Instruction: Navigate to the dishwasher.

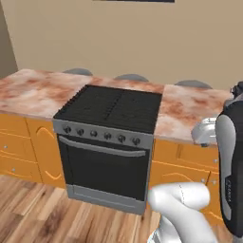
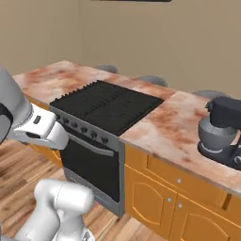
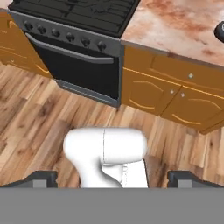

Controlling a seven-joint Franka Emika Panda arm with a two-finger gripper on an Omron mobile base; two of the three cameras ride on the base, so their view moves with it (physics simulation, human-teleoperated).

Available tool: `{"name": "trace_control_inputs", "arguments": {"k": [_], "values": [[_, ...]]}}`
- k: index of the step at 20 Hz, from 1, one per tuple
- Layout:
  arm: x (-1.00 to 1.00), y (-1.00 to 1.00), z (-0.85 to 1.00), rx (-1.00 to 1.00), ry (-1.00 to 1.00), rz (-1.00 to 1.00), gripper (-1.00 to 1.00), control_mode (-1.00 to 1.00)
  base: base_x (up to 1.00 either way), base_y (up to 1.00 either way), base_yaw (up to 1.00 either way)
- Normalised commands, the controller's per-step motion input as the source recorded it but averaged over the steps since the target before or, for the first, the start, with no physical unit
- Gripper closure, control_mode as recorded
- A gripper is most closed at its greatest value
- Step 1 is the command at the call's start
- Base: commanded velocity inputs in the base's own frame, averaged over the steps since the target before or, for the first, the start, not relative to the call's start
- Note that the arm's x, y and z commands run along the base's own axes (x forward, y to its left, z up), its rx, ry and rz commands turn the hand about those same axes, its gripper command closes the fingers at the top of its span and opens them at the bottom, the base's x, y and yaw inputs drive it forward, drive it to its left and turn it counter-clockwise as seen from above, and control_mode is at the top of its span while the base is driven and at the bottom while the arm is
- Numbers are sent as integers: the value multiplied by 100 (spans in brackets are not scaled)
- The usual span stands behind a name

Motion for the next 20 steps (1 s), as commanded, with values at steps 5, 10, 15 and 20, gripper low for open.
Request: {"name": "trace_control_inputs", "arguments": {"k": [5, 10, 15, 20], "values": [[0, 0, 0, 0, 0, 0, -100, 100, -11, 0, 100], [0, 0, 0, 0, 0, 0, -100, 100, -8, 0, 100], [0, 0, 0, 0, 0, 0, -100, 100, -6, 0, 100], [0, 0, 0, 0, 0, 0, -100, 100, -4, 0, 100]]}}
